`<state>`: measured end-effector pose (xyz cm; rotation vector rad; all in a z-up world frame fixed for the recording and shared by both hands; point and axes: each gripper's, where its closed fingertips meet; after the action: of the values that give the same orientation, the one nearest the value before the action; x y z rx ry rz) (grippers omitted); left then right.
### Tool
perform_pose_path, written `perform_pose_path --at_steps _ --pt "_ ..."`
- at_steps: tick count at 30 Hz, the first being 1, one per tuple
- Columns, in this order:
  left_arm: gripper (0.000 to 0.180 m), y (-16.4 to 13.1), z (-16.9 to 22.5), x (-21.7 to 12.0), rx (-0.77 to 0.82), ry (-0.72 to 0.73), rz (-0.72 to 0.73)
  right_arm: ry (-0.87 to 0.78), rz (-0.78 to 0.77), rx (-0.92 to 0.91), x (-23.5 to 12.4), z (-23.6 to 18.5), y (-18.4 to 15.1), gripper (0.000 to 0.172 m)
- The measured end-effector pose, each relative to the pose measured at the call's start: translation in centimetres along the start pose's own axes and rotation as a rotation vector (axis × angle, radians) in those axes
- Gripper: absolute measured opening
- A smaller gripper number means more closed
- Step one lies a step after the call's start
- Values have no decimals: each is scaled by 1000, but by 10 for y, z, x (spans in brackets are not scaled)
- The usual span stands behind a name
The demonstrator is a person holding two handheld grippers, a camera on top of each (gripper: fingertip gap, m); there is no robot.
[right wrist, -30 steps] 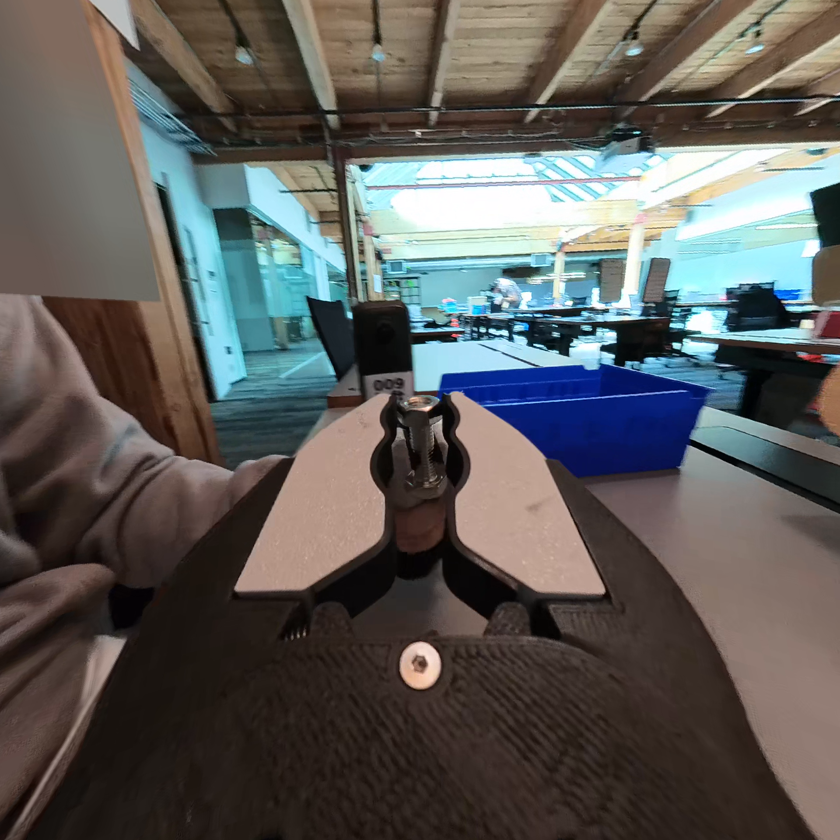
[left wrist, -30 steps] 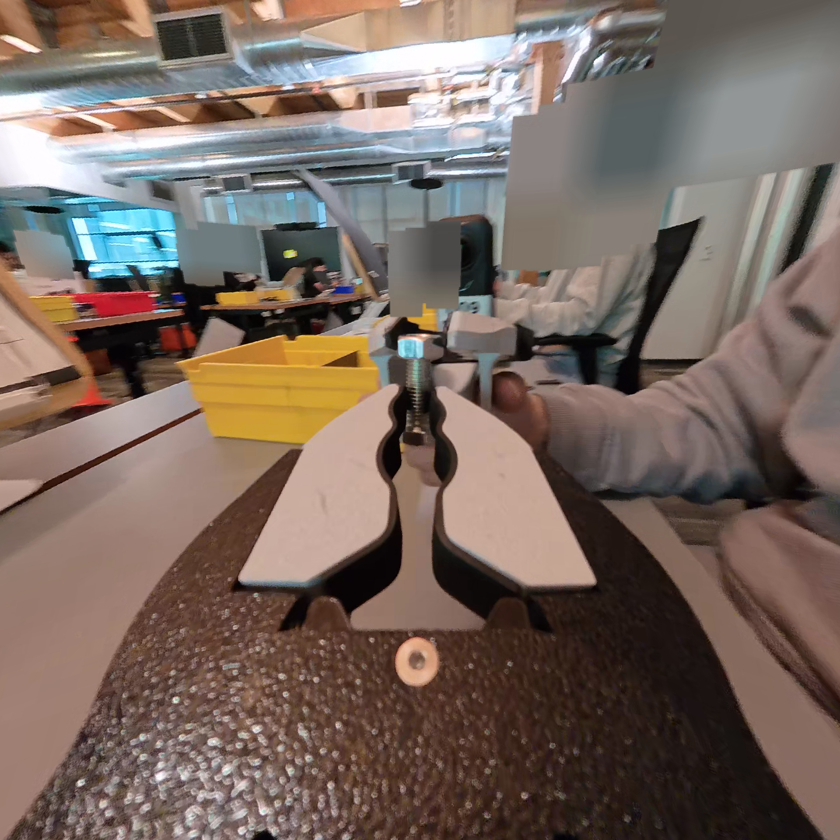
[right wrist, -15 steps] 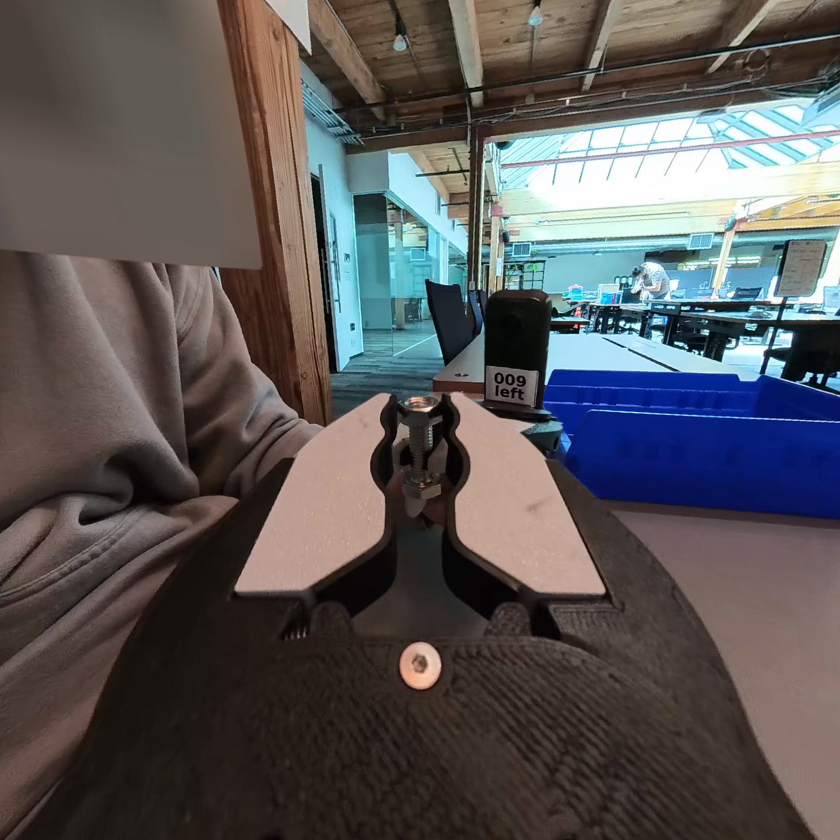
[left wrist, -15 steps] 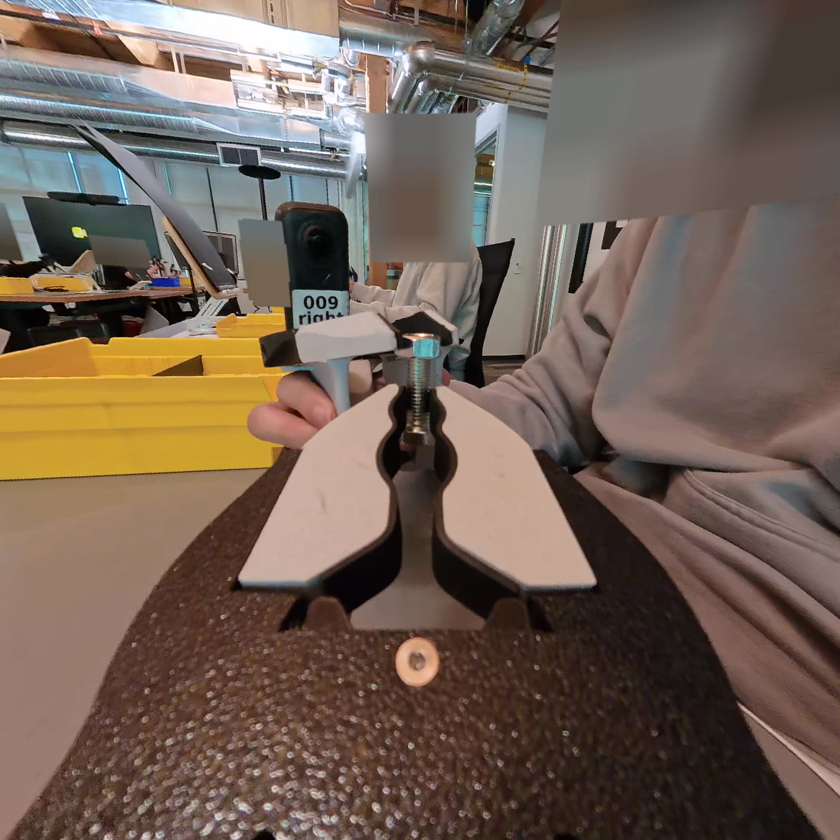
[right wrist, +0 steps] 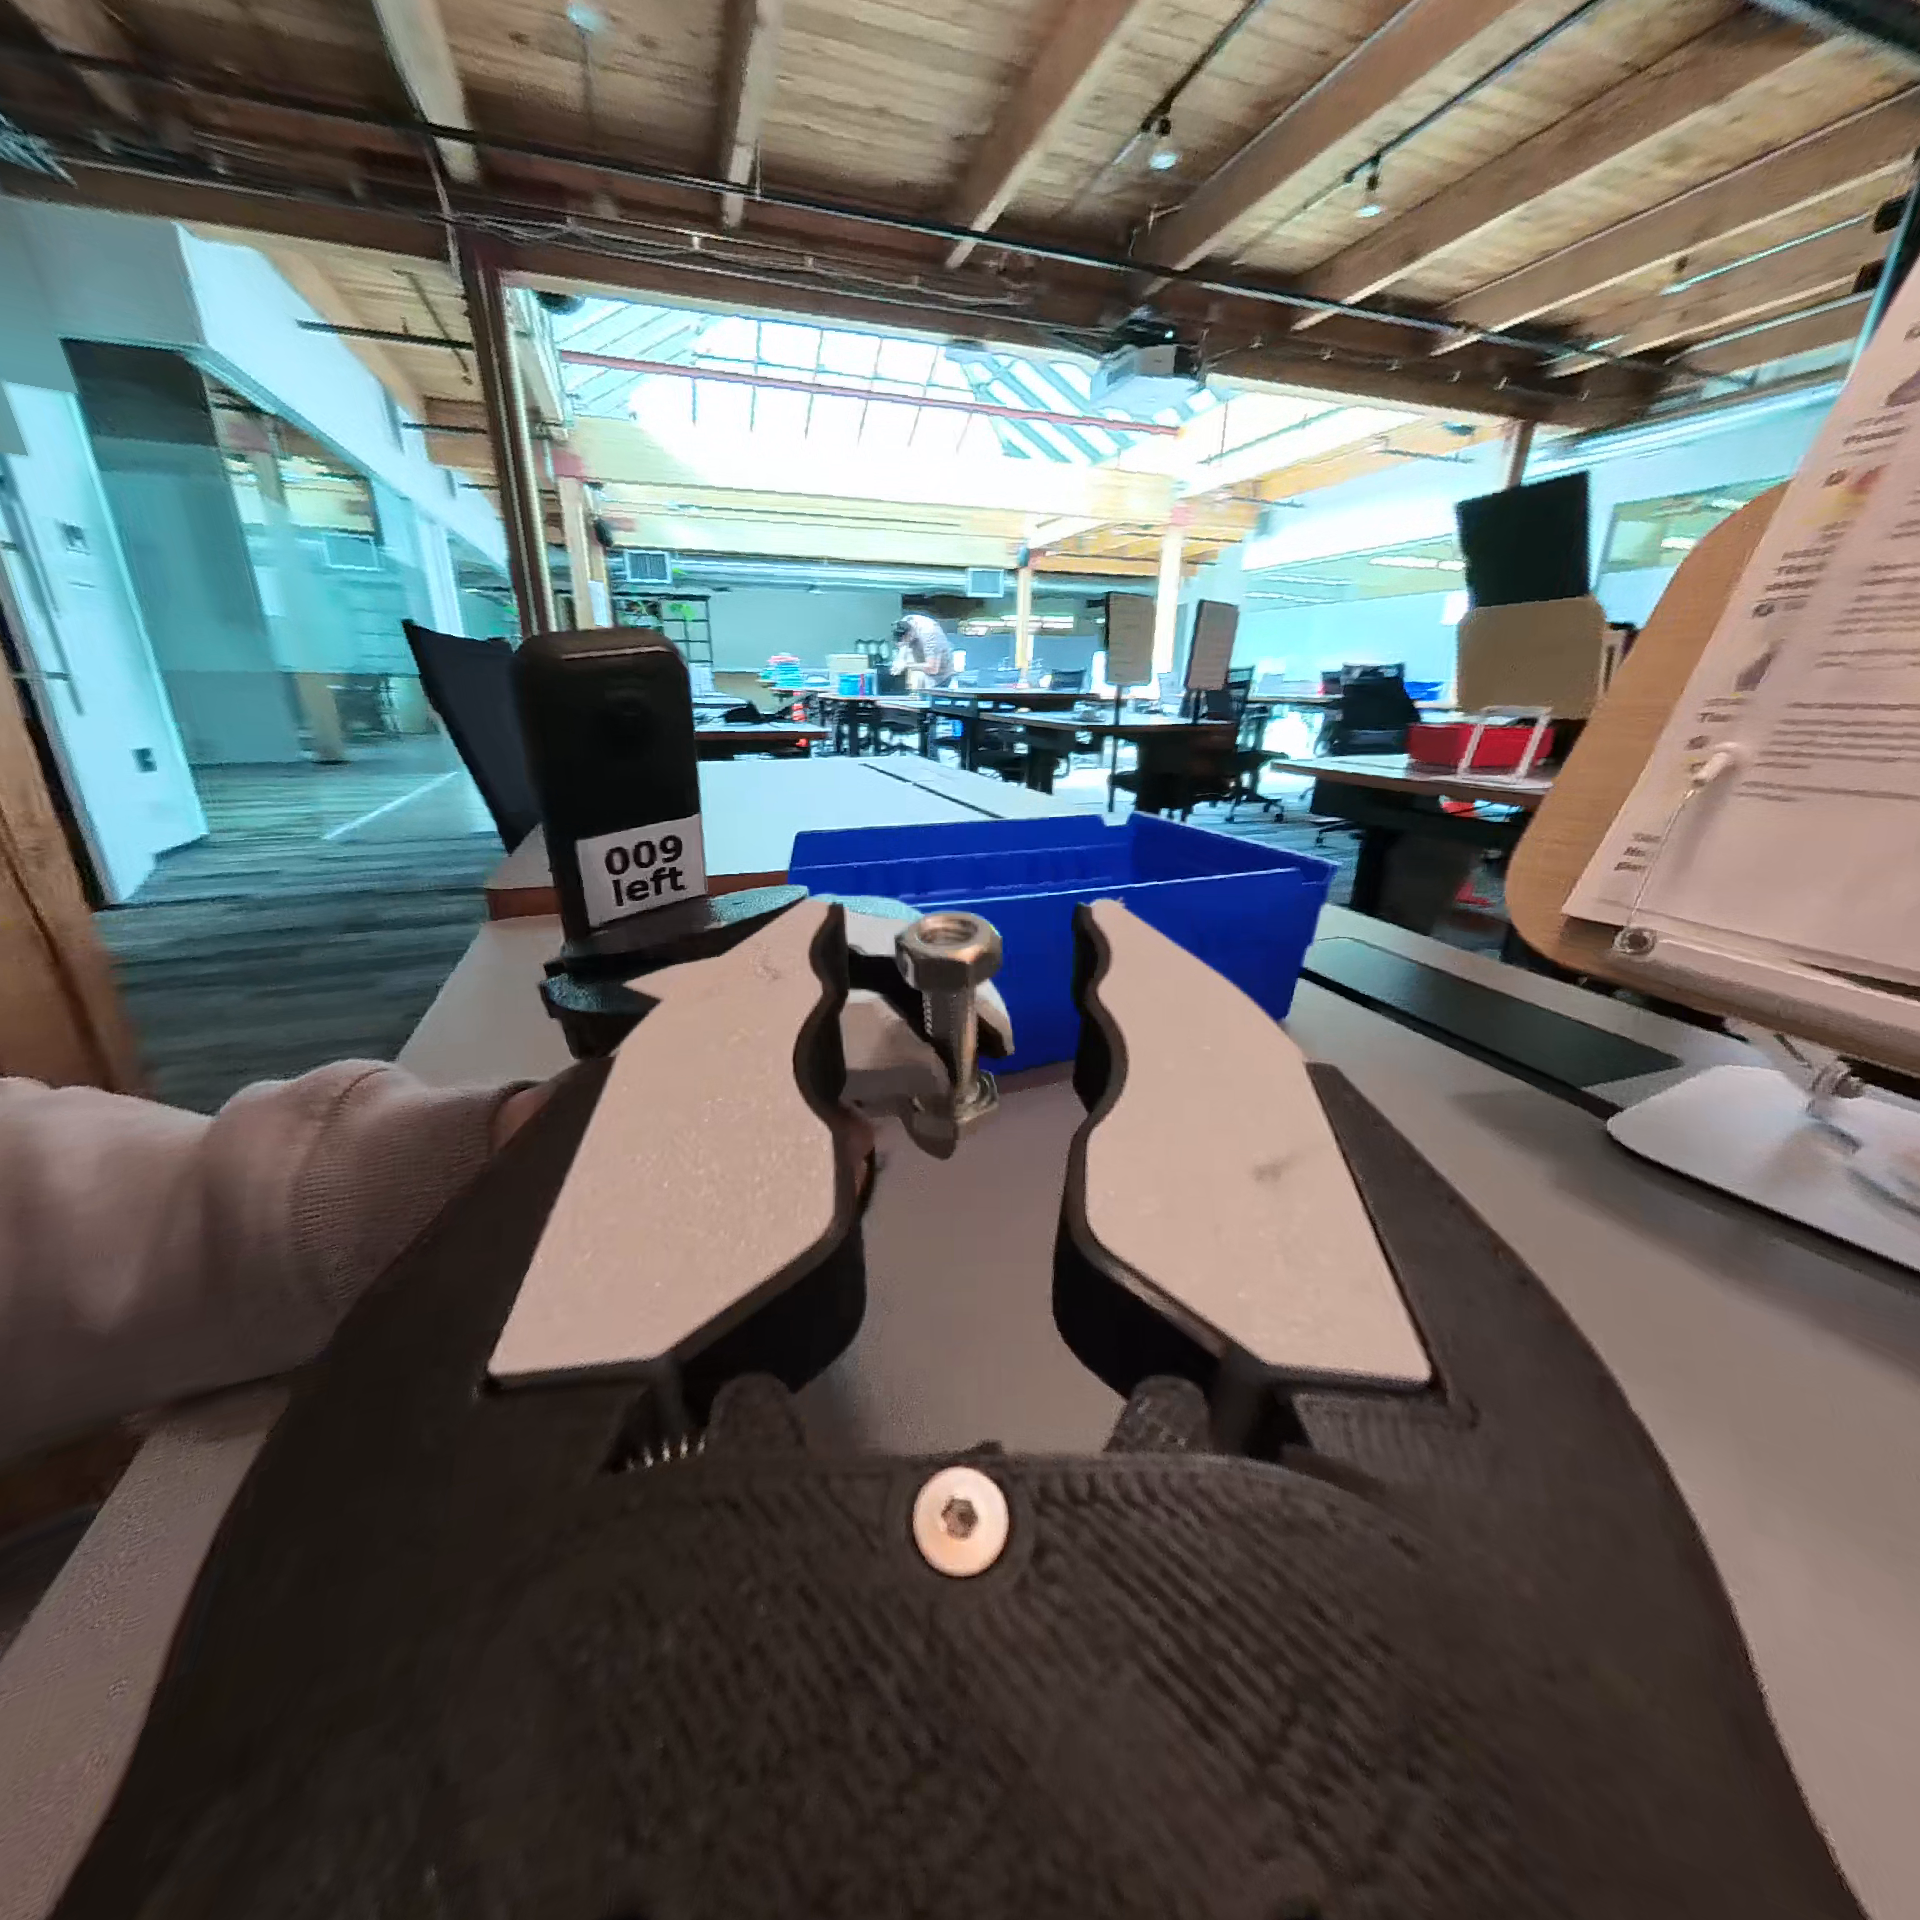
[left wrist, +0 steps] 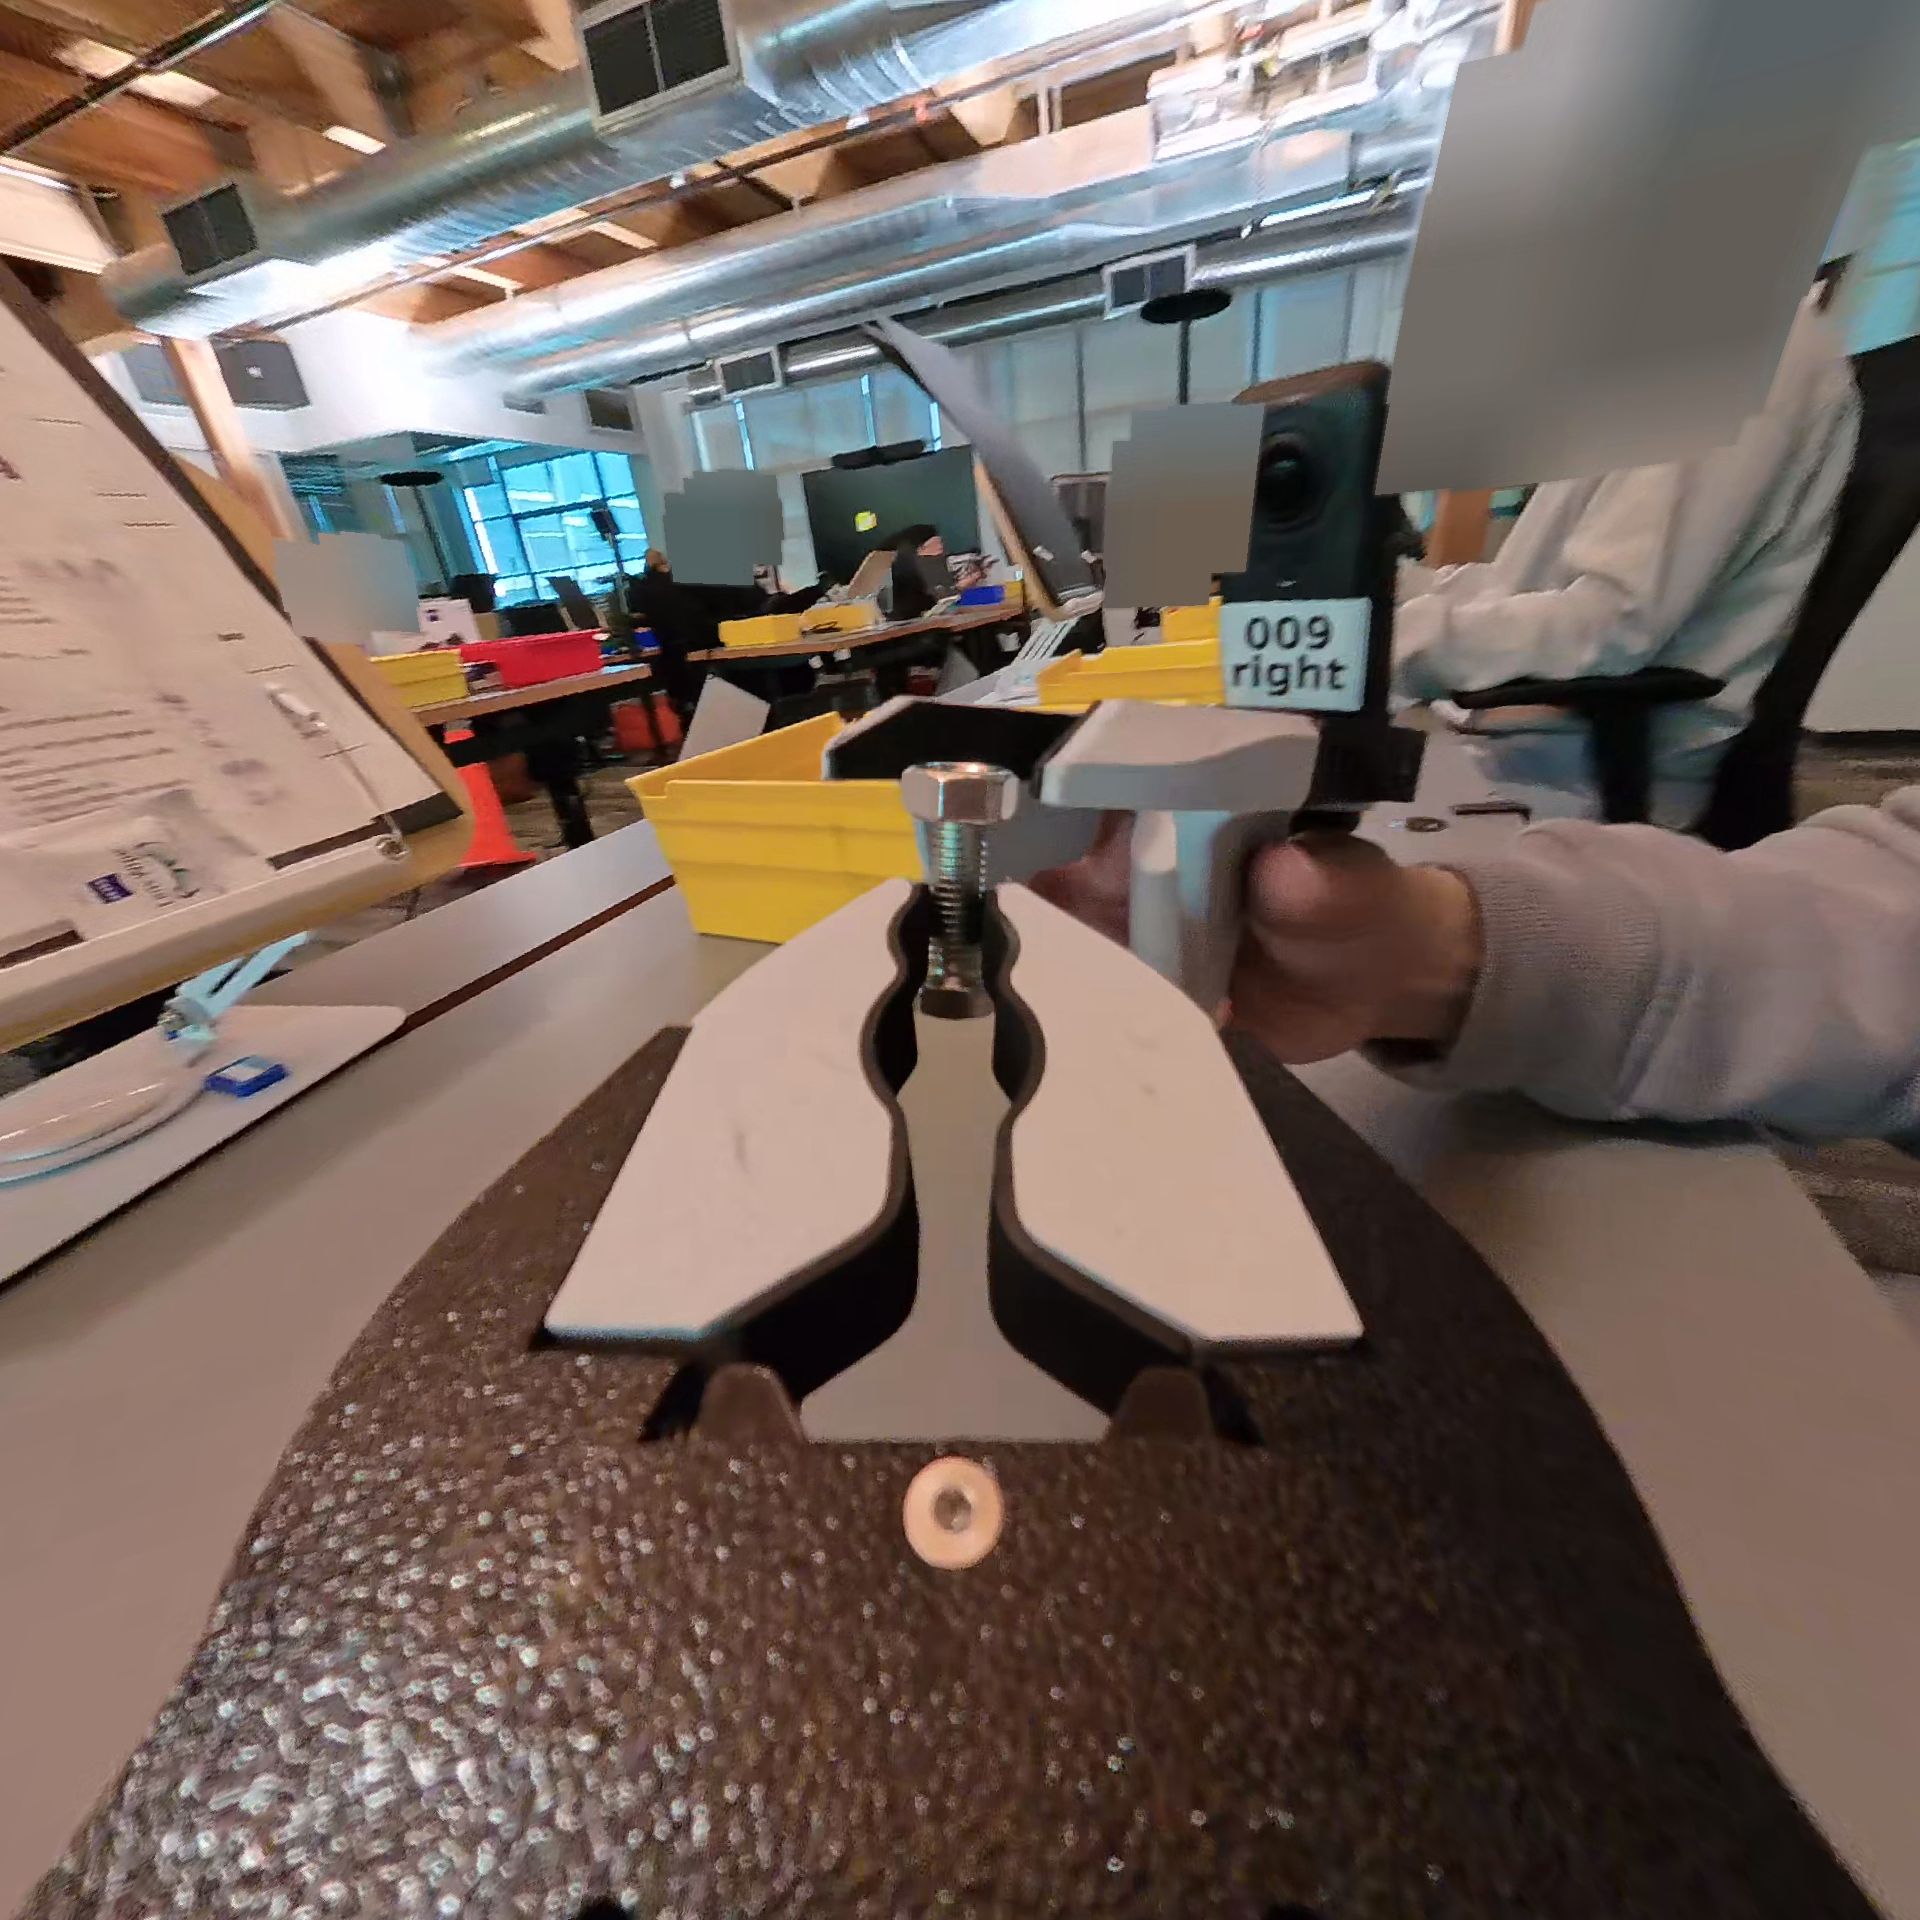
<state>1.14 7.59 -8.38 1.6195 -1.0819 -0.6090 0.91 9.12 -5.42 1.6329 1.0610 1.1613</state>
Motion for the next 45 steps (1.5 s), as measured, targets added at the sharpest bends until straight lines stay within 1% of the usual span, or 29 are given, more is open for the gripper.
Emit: perform_pose_path --at_steps 1,4,12,15,17,19,22,24,26,28,32,36,37,39,40,42,44,45 --pt "8 -2 0 1 7 4 -15 -5 7 -14 0 -1 1 38" --pt "8 -4 -2 1 10 18 -30 -59 -6 -53 2 4 -2 23" --pt "8 -5 -6 -1 7 43 -37 -85 -46 -66 4 6 -9 19" --pt "8 -5 -5 -1 -1 30 -32 -63 -72 -69 4 5 -9 19" --pt "8 -3 -2 -2 -16 -3 -15 -13 -85 -42 3 2 -9 19" --pt "8 4 8 -3 -26 -90 34 104 -106 -18 -1 -9 -7 19" --pt "8 21 35 -8 -56 -307 137 370 -136 51 -16 -38 -2 19" --pt "8 29 50 -11 -131 -434 190 481 -145 93 -22 -51 -2 19" --pt "8 36 61 -14 -175 -531 232 570 -144 124 -27 -64 -1 19" --pt "8 40 69 -18 -200 -600 255 633 -149 133 -30 -74 -1 19" --pt "8 43 78 -21 -233 -677 267 690 -161 137 -34 -82 -2 19" --pt "8 48 89 -25 -283 -769 292 769 -171 178 -38 -93 -2 19" --pt "8 49 89 -24 -282 -766 297 773 -167 187 -38 -93 -1 19" --pt "8 47 80 -19 -253 -687 293 713 -135 197 -35 -85 1 19" --pt "8 44 72 -16 -231 -619 280 642 -102 184 -31 -77 3 19" --pt "8 35 52 -10 -165 -447 238 460 -49 125 -23 -53 5 29" --pt "8 23 28 -4 -83 -243 160 349 -73 78 -17 -38 1 33" --pt "8 16 19 -2 -51 -165 109 264 -60 69 -13 -27 2 37"
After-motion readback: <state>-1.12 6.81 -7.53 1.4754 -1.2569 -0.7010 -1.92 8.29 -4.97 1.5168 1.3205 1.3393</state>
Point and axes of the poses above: each gripper's, where its closed fingertips meet, x out along the fingers, y out of its top, z = x × y across the jaws, and after that the axes turned 13 degrees about x, right-handed
